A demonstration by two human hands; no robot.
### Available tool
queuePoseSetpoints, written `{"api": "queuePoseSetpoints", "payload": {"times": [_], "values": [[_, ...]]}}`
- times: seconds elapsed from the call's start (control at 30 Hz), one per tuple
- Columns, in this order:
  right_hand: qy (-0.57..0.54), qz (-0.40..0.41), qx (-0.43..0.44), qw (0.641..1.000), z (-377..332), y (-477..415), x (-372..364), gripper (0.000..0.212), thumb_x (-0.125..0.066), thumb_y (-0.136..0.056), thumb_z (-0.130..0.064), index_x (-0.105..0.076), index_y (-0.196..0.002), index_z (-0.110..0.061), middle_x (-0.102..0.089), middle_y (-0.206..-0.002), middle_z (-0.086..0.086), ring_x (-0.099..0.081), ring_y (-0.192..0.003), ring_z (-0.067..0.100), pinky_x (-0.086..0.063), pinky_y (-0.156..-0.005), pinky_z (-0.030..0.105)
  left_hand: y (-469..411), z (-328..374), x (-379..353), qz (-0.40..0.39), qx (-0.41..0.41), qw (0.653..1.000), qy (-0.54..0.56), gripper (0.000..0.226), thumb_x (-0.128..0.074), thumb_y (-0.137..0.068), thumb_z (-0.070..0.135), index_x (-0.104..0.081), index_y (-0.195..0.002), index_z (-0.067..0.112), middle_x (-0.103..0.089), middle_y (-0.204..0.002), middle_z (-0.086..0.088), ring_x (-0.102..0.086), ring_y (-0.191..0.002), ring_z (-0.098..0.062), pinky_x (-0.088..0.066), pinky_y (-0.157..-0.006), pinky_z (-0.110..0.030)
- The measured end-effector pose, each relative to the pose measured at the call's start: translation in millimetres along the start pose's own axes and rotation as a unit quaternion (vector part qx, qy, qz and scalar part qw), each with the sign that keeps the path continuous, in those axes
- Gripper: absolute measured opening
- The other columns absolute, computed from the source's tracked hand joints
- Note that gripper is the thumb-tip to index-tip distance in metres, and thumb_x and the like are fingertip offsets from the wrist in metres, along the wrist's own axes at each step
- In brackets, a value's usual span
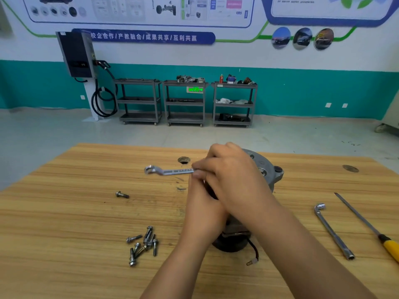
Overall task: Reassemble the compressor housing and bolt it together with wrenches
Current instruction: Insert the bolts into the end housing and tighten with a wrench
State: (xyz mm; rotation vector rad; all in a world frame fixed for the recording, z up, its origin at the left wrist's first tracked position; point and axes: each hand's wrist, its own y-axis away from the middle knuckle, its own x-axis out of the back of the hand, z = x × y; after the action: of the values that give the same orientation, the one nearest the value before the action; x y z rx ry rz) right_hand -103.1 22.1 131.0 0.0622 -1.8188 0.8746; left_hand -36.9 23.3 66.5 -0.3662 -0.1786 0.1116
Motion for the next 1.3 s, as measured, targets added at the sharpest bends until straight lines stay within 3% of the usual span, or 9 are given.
{"api": "queuePoseSetpoints", "payload": {"times": [0.07, 0.23, 0.47, 0.63, 0.83, 0.93, 1.03, 1.13, 1.3], "values": [[0.004, 0.009, -0.027, 1.0, 9, -12, -3, 0.028, -0.049, -0.095, -0.033, -0.069, -0.113, -0.024, -0.055, -0.095, 0.0, -0.045, -0.098, 0.02, -0.035, -0.078, 0.032, -1, -3, 0, 0.016, 0.021, 1.0, 0.011, 0.04, -0.061, -0.063, 0.046, -0.038, -0.096, 0.048, -0.06, -0.088, 0.011, -0.057, -0.076, 0.017, -0.042, -0.053, -0.004], [0.104, 0.033, -0.119, 0.987, 27, -34, -9, 0.026, -0.051, -0.092, -0.043, -0.07, -0.102, -0.027, -0.053, -0.105, -0.003, -0.04, -0.107, 0.022, -0.022, -0.076, 0.034, 4, -7, 1, 0.018, 0.008, 0.997, 0.068, 0.063, -0.07, -0.054, 0.052, -0.039, -0.109, 0.059, -0.055, -0.122, 0.013, -0.059, -0.108, -0.007, -0.053, -0.088, -0.037], [0.172, -0.038, -0.242, 0.954, 63, -10, -2, 0.061, -0.021, -0.093, -0.056, -0.03, -0.144, -0.025, -0.025, -0.153, 0.003, -0.008, -0.143, 0.026, -0.005, -0.111, 0.051, 6, -8, 3, 0.021, 0.001, 0.997, 0.077, 0.067, -0.075, -0.06, 0.046, -0.041, -0.118, 0.044, -0.054, -0.124, 0.007, -0.06, -0.109, -0.012, -0.052, -0.092, -0.04], [0.182, 0.003, -0.2, 0.963, 54, 40, 15, 0.082, 0.007, -0.084, -0.063, -0.051, -0.126, -0.023, -0.061, -0.119, -0.002, -0.048, -0.122, 0.019, 0.0, -0.112, 0.042, 4, -7, -2, 0.024, 0.001, 0.997, 0.078, 0.066, -0.075, -0.059, 0.045, -0.041, -0.116, 0.045, -0.055, -0.123, 0.006, -0.06, -0.108, -0.014, -0.052, -0.091, -0.041], [0.208, 0.061, -0.16, 0.963, 11, 86, 19, 0.06, -0.031, -0.08, -0.033, -0.064, -0.115, 0.004, -0.072, -0.097, 0.014, -0.07, -0.09, 0.028, -0.029, -0.096, 0.045, 4, -8, -4, 0.036, -0.007, 0.996, 0.079, 0.065, -0.076, -0.06, 0.044, -0.042, -0.115, 0.044, -0.057, -0.12, 0.006, -0.062, -0.104, -0.012, -0.053, -0.09, -0.039], [0.223, 0.076, -0.092, 0.968, 1, 93, 27, 0.049, -0.04, -0.074, -0.028, -0.074, -0.095, 0.0, -0.074, -0.09, 0.012, -0.07, -0.061, 0.021, -0.054, -0.057, 0.031, 5, -8, -3, 0.035, -0.006, 0.996, 0.084, 0.067, -0.073, -0.055, 0.051, -0.042, -0.114, 0.046, -0.057, -0.121, 0.006, -0.062, -0.104, -0.011, -0.053, -0.09, -0.037], [0.155, 0.096, -0.085, 0.98, -12, 90, 31, 0.036, -0.054, -0.067, -0.028, -0.077, -0.085, -0.007, -0.075, -0.084, 0.006, -0.067, -0.048, 0.014, -0.043, -0.034, 0.022, 3, -9, -2, 0.031, -0.001, 0.996, 0.082, 0.063, -0.076, -0.06, 0.042, -0.042, -0.113, 0.047, -0.056, -0.123, 0.004, -0.062, -0.106, -0.015, -0.052, -0.092, -0.039], [0.103, 0.089, -0.043, 0.99, -26, 89, 24, 0.047, -0.042, -0.069, -0.036, -0.077, -0.091, -0.014, -0.074, -0.077, -0.003, -0.064, -0.049, 0.009, -0.042, -0.036, 0.017, 3, -9, 1, 0.013, 0.012, 0.993, 0.121, 0.068, -0.08, -0.056, 0.043, -0.044, -0.113, 0.047, -0.057, -0.123, 0.003, -0.063, -0.106, -0.015, -0.053, -0.09, -0.039], [0.071, 0.11, 0.022, 0.991, -21, 73, 13, 0.024, -0.063, -0.069, -0.019, -0.075, -0.089, -0.015, -0.068, -0.076, 0.002, -0.063, -0.061, 0.021, -0.052, -0.051, 0.027, -1, -13, -1, 0.049, 0.048, 0.982, 0.176, 0.054, -0.077, -0.062, 0.029, -0.052, -0.109, 0.041, -0.059, -0.118, -0.004, -0.061, -0.107, -0.025, -0.05, -0.093, -0.043]]}}
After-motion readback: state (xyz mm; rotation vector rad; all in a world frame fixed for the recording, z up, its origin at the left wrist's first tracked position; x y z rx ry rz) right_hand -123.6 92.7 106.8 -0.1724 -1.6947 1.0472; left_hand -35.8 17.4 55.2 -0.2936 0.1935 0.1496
